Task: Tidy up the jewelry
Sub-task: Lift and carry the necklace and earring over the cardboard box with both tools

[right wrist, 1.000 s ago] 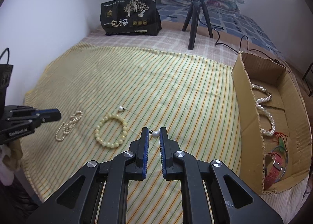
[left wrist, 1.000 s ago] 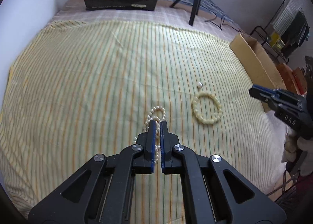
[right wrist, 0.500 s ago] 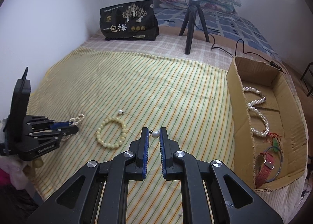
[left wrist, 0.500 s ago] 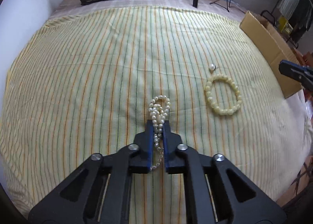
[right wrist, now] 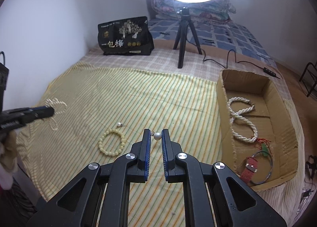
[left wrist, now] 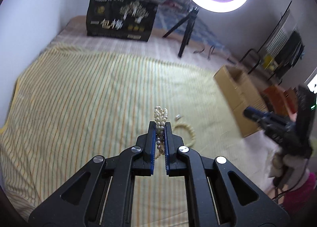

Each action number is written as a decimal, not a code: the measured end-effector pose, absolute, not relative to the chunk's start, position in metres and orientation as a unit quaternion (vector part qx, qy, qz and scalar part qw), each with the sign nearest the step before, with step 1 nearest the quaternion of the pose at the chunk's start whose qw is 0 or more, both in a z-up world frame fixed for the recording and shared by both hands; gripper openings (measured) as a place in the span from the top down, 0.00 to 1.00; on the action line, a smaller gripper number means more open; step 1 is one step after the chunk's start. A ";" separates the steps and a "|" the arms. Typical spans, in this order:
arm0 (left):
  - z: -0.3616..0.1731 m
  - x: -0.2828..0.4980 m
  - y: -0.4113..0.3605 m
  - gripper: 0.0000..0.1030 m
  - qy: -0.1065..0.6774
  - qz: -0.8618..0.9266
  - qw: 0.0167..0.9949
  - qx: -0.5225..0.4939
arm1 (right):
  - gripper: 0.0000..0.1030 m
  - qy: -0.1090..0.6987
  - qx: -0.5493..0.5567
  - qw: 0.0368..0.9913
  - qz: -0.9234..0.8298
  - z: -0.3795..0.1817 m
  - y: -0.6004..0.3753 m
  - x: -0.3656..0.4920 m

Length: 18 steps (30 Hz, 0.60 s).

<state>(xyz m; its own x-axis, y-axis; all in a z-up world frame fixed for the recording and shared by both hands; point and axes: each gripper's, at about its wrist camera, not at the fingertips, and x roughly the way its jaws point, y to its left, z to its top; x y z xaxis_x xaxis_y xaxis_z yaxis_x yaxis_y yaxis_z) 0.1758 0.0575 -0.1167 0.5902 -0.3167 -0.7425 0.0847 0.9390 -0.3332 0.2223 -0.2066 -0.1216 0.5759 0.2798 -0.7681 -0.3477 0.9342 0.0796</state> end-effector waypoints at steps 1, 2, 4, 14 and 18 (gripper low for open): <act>-0.112 0.175 0.055 0.95 0.433 -0.118 0.884 -0.134 | 0.91 0.423 -0.039 0.888 0.174 -0.120 -0.209 0.222; -0.106 0.174 0.053 0.95 0.427 -0.123 0.886 -0.134 | 0.91 0.421 -0.037 0.890 0.171 -0.117 -0.213 0.221; -0.096 0.172 0.044 0.95 0.417 -0.133 0.889 -0.134 | 0.91 0.416 -0.031 0.894 0.164 -0.112 -0.222 0.220; -0.076 0.178 -0.012 0.95 0.403 -0.182 0.887 -0.133 | 0.91 0.390 0.026 0.914 0.108 -0.086 -0.296 0.215; -0.072 0.183 -0.042 0.95 0.400 -0.202 0.886 -0.122 | 0.91 0.382 0.049 0.919 0.086 -0.082 -0.325 0.217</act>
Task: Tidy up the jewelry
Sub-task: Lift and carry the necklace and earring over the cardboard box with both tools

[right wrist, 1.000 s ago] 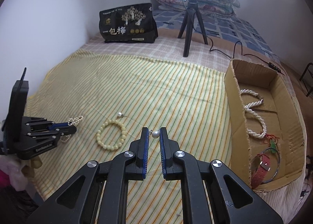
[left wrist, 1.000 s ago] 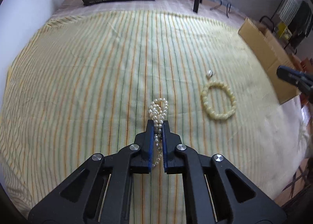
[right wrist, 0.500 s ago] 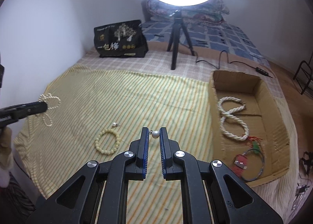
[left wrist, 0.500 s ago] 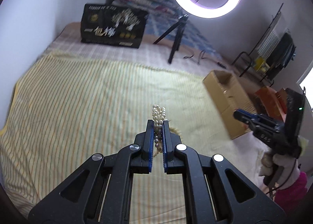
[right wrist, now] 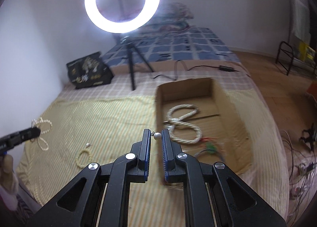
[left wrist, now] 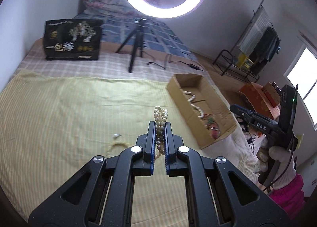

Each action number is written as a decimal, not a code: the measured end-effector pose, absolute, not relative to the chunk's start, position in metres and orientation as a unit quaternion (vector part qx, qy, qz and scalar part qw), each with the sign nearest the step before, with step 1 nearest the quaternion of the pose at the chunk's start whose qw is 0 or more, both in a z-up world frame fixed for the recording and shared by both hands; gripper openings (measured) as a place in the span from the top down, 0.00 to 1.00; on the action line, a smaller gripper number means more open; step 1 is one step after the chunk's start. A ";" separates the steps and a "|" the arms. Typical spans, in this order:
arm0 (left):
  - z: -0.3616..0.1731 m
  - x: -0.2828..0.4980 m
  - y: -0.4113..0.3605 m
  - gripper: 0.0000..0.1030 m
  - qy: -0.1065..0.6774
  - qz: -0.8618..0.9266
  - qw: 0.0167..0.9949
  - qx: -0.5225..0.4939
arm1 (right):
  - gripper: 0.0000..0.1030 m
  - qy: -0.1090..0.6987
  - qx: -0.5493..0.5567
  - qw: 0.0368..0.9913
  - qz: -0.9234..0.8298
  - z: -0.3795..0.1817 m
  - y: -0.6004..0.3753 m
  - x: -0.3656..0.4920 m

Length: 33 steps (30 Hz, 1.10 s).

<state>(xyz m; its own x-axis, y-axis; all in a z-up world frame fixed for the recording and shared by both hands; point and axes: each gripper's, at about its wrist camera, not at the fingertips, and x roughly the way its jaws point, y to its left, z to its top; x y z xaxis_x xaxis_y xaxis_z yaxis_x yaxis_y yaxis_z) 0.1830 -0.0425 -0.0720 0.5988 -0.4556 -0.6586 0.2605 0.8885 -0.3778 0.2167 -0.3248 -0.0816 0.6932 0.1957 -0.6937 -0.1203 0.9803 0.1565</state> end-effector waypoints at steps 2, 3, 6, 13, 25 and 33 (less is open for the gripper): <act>-0.070 0.185 -0.059 0.95 0.399 -0.213 0.884 -0.118 | 0.91 0.380 0.060 0.920 0.077 -0.081 -0.337 0.219; -0.070 0.187 -0.068 0.95 0.399 -0.220 0.883 -0.116 | 0.91 0.380 0.066 0.920 0.073 -0.081 -0.344 0.221; -0.070 0.192 -0.092 0.95 0.401 -0.236 0.878 -0.110 | 0.91 0.379 0.079 0.920 0.061 -0.082 -0.360 0.225; -0.075 0.209 -0.146 0.95 0.409 -0.267 0.866 -0.103 | 0.91 0.383 0.097 0.917 0.044 -0.091 -0.381 0.239; -0.100 0.242 -0.217 0.95 0.429 -0.292 0.851 -0.085 | 0.91 0.398 0.135 0.907 0.031 -0.116 -0.404 0.281; -0.114 0.255 -0.238 0.95 0.440 -0.297 0.845 -0.074 | 0.91 0.405 0.150 0.902 0.018 -0.129 -0.413 0.300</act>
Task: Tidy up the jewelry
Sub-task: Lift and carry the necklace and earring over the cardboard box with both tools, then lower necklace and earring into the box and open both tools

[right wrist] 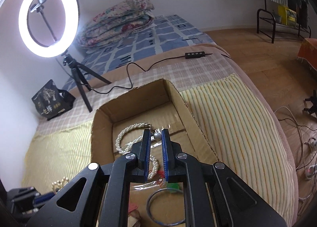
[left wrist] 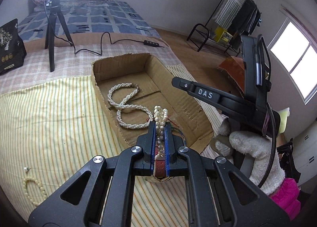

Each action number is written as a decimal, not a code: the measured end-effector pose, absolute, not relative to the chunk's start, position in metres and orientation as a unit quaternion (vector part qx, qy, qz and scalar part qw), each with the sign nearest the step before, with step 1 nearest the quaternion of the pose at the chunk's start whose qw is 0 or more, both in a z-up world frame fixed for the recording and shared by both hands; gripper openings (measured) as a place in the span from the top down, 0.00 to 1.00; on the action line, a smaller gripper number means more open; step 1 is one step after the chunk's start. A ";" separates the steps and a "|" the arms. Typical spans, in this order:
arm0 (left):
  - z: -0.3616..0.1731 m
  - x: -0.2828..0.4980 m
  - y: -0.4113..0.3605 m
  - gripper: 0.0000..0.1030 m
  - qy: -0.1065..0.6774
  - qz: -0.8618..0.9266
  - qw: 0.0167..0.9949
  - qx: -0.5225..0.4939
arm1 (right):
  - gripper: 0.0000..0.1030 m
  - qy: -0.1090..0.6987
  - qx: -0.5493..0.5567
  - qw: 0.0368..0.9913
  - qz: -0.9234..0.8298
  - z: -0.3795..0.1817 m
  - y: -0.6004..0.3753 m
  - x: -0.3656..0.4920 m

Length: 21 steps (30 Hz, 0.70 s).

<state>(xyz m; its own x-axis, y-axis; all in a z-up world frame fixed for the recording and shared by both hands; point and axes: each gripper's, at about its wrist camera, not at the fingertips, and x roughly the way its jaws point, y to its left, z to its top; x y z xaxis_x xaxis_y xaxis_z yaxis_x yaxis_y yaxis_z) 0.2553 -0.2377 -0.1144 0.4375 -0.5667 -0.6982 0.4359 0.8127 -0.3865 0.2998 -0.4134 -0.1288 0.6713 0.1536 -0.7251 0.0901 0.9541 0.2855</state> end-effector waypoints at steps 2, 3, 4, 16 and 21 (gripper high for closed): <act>-0.117 0.256 -0.241 0.95 0.441 -0.298 0.844 -0.072 | 0.91 0.405 0.155 0.901 0.017 -0.130 -0.414 0.302; -0.118 0.256 -0.242 0.95 0.441 -0.299 0.843 -0.072 | 0.91 0.405 0.157 0.900 0.018 -0.131 -0.414 0.304; -0.119 0.257 -0.242 0.95 0.442 -0.300 0.842 -0.072 | 0.91 0.405 0.158 0.900 0.018 -0.131 -0.414 0.305; -0.121 0.259 -0.239 0.70 0.442 -0.291 0.846 -0.064 | 0.33 0.400 0.158 0.903 0.011 -0.128 -0.409 0.308; -0.118 0.257 -0.236 0.52 0.437 -0.285 0.851 -0.056 | 0.32 0.397 0.157 0.905 -0.004 -0.124 -0.409 0.308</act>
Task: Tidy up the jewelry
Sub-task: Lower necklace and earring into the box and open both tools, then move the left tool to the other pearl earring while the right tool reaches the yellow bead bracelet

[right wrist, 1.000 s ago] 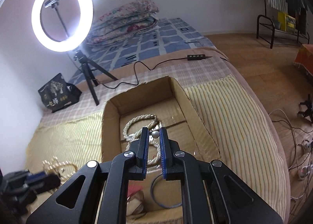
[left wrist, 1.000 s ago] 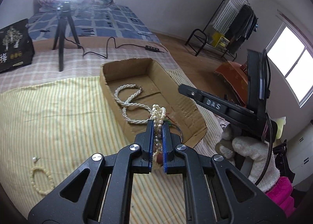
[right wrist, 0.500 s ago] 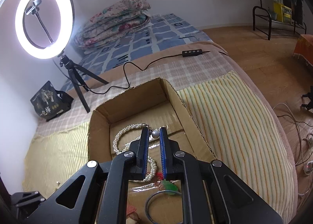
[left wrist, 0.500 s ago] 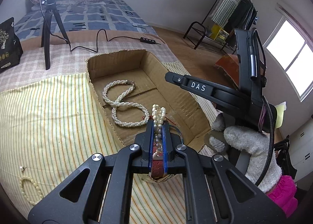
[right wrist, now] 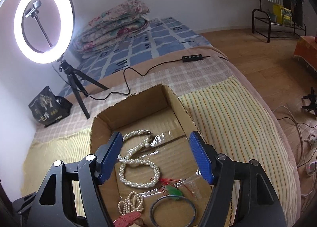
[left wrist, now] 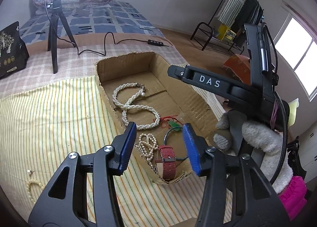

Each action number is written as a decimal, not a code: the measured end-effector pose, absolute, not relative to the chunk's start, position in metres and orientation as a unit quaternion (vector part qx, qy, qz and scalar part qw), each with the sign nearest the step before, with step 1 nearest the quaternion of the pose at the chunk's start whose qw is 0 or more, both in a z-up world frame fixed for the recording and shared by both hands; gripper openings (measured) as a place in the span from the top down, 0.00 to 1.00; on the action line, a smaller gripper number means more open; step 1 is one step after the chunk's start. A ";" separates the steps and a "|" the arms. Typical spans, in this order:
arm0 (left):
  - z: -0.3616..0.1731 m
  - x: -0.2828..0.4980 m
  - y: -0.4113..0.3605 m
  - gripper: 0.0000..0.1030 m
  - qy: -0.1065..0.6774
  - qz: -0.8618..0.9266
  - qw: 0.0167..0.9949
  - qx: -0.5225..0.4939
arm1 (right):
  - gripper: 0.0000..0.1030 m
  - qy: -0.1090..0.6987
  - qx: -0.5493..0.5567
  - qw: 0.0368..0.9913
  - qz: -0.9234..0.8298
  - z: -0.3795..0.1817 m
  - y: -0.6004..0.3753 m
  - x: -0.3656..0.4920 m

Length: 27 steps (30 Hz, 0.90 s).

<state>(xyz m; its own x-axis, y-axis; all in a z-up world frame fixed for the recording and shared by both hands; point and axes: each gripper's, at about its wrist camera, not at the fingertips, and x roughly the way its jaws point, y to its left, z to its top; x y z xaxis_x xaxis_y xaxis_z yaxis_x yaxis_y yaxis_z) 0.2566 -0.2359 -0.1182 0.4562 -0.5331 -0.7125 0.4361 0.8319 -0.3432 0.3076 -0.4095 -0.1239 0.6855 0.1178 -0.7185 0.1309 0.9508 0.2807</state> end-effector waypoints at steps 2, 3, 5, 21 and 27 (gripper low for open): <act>-0.117 0.256 -0.235 0.50 0.438 -0.285 0.851 -0.053 | 0.32 0.397 0.157 0.904 -0.006 -0.123 -0.409 0.307; -0.116 0.255 -0.235 0.48 0.438 -0.285 0.851 -0.051 | 0.32 0.398 0.157 0.904 -0.008 -0.122 -0.409 0.307; -0.114 0.254 -0.235 0.40 0.436 -0.284 0.853 -0.048 | 0.32 0.399 0.153 0.904 -0.013 -0.120 -0.408 0.307; -0.085 0.229 -0.205 0.34 0.419 -0.269 0.867 -0.018 | 0.22 0.388 0.116 0.913 -0.047 -0.086 -0.397 0.283; -0.070 0.220 -0.162 0.33 0.400 -0.249 0.882 -0.019 | 0.22 0.376 0.101 0.920 -0.048 -0.076 -0.392 0.267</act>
<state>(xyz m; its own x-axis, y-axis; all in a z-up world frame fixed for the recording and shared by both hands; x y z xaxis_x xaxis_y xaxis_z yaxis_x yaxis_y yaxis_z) 0.2201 -0.1619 -0.0696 0.5560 -0.4550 -0.6956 0.4245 0.8749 -0.2330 0.2672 -0.3919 -0.0758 0.7131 -0.0117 -0.7010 0.1636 0.9750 0.1501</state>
